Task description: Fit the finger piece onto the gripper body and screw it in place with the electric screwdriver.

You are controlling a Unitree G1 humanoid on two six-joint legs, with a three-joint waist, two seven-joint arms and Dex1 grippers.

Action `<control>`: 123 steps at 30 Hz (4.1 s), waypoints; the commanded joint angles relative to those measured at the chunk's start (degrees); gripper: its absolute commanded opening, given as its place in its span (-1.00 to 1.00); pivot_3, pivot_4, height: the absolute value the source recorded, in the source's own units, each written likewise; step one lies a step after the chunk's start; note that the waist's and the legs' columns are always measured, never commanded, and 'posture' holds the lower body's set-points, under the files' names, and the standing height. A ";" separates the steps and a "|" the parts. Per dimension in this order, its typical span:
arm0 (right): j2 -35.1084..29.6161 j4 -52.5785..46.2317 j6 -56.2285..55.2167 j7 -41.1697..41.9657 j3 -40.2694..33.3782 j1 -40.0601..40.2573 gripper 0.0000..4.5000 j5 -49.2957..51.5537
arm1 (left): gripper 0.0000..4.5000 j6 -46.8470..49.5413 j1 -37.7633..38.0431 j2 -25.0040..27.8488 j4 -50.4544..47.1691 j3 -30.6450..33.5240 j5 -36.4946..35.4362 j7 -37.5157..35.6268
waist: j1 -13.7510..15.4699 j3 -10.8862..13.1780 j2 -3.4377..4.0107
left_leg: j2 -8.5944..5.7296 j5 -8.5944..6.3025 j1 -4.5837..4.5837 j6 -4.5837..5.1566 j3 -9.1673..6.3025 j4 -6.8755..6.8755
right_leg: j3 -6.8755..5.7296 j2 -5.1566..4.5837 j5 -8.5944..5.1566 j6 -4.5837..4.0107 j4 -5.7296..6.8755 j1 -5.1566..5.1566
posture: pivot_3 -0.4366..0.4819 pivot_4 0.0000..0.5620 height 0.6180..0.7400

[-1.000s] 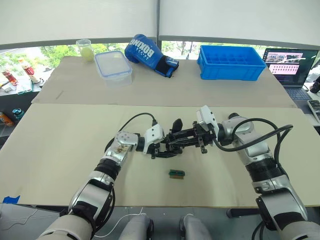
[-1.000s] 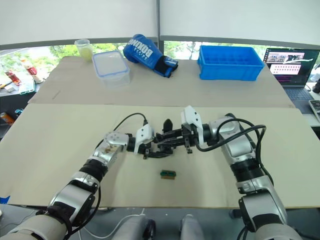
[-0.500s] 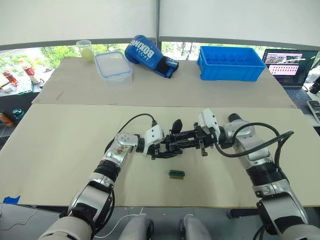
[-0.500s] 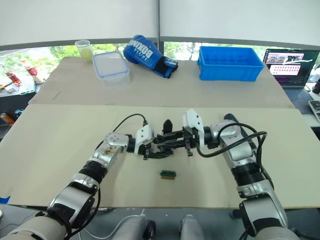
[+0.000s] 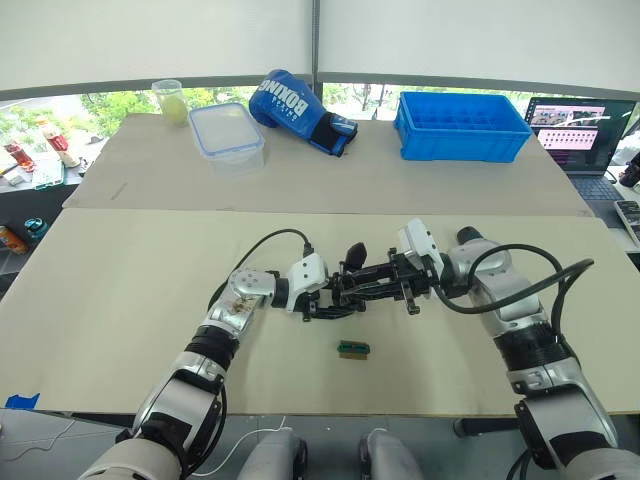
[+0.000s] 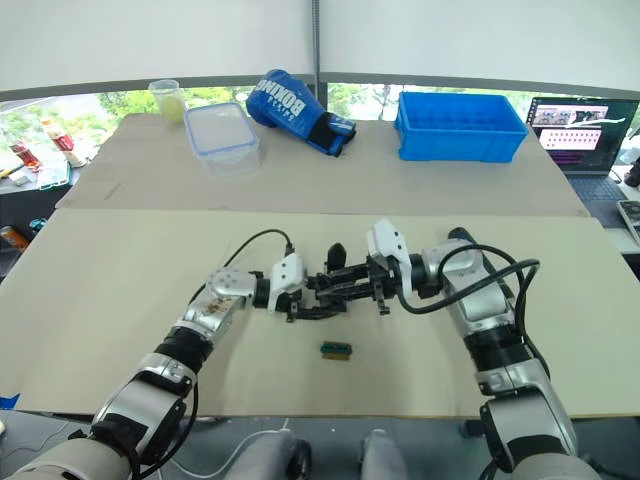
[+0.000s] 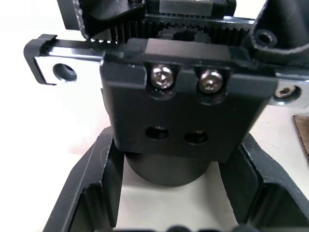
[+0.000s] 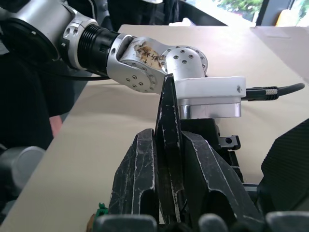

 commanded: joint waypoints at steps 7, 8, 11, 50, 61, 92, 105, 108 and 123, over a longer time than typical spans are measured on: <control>3.05 5.20 -0.91 -2.86 2.81 3.43 -0.86 -4.14 | 0.01 1.93 0.69 2.23 -2.01 1.02 -0.61 -1.34 | -0.63 -0.23 -0.07 | 0.02 -0.01 0.19 -0.01 0.01 -0.13 | 0.01 0.00 0.00 0.00 0.00 0.08 | -0.05 -0.47 1.00; 3.03 4.85 -0.99 -3.46 2.50 3.97 -0.86 -4.07 | 0.01 2.11 0.76 2.50 -1.92 1.12 -0.71 -1.51 | -0.73 -0.24 -0.06 | 0.05 0.01 0.23 -0.04 0.01 -0.15 | 0.03 0.00 0.00 0.00 0.00 0.10 | -0.05 -0.47 1.00; 2.55 4.27 -1.83 -3.87 2.41 5.18 -0.86 -4.52 | 0.01 2.48 0.94 3.46 -1.46 1.27 -0.82 -2.25 | -0.91 -0.29 -0.05 | 0.09 0.05 0.31 -0.11 0.01 -0.21 | 0.05 -0.01 0.00 0.00 0.01 0.12 | -0.05 -0.47 1.00; -2.75 2.06 20.21 -6.49 10.53 1.84 -0.86 -6.63 | 0.01 5.87 0.03 4.14 -2.86 1.15 -1.94 -3.46 | -1.34 -0.57 -0.08 | 0.29 -0.10 0.50 -0.17 0.02 -0.27 | 0.16 -0.06 -0.01 -0.01 -0.08 0.14 | -0.05 -0.47 1.00; -2.11 -4.11 21.82 -18.78 5.02 7.86 -0.86 -6.18 | 0.01 5.92 0.08 3.63 -2.80 1.55 -2.10 -2.63 | -1.28 -1.24 -0.04 | 0.29 -0.30 0.50 0.13 -0.02 -0.29 | 0.22 -0.13 -0.01 -0.02 -0.11 0.12 | -0.05 -0.47 1.00; -6.00 -1.89 19.13 -12.63 12.94 5.57 -0.86 -9.29 | 0.01 6.32 1.19 4.08 -4.20 1.88 -2.36 -2.70 | -1.29 -1.82 -0.02 | 0.37 -0.49 0.62 0.28 -0.04 -0.39 | 0.19 -0.12 -0.04 -0.07 -0.65 0.24 | -0.05 -0.47 1.00; -6.54 -3.06 21.99 -11.69 13.26 5.31 -0.86 -7.65 | 0.01 6.70 1.84 4.38 -5.11 1.93 -2.35 -2.24 | -1.31 -1.86 -0.02 | 0.38 -0.53 0.62 0.30 -0.04 -0.40 | 0.20 -0.13 -0.04 -0.08 -0.67 0.25 | -0.05 -0.47 1.00; -6.87 -4.80 23.42 -12.83 12.54 6.00 -0.86 -6.76 | 0.01 6.49 1.44 4.12 -4.57 1.94 -2.31 -2.17 | -1.29 -1.87 -0.02 | 0.38 -0.54 0.62 0.31 -0.04 -0.41 | 0.20 -0.15 -0.04 -0.08 -0.68 0.25 | -0.05 -0.47 1.00; -6.60 -2.16 26.11 -11.09 14.64 3.83 -0.86 -7.25 | 0.01 6.36 1.06 4.34 -4.33 2.31 -2.32 -1.99 | -1.25 -1.89 -0.03 | 0.39 -0.58 0.61 0.34 -0.04 -0.42 | 0.21 -0.16 -0.05 -0.09 -0.73 0.27 | -0.05 -0.47 1.00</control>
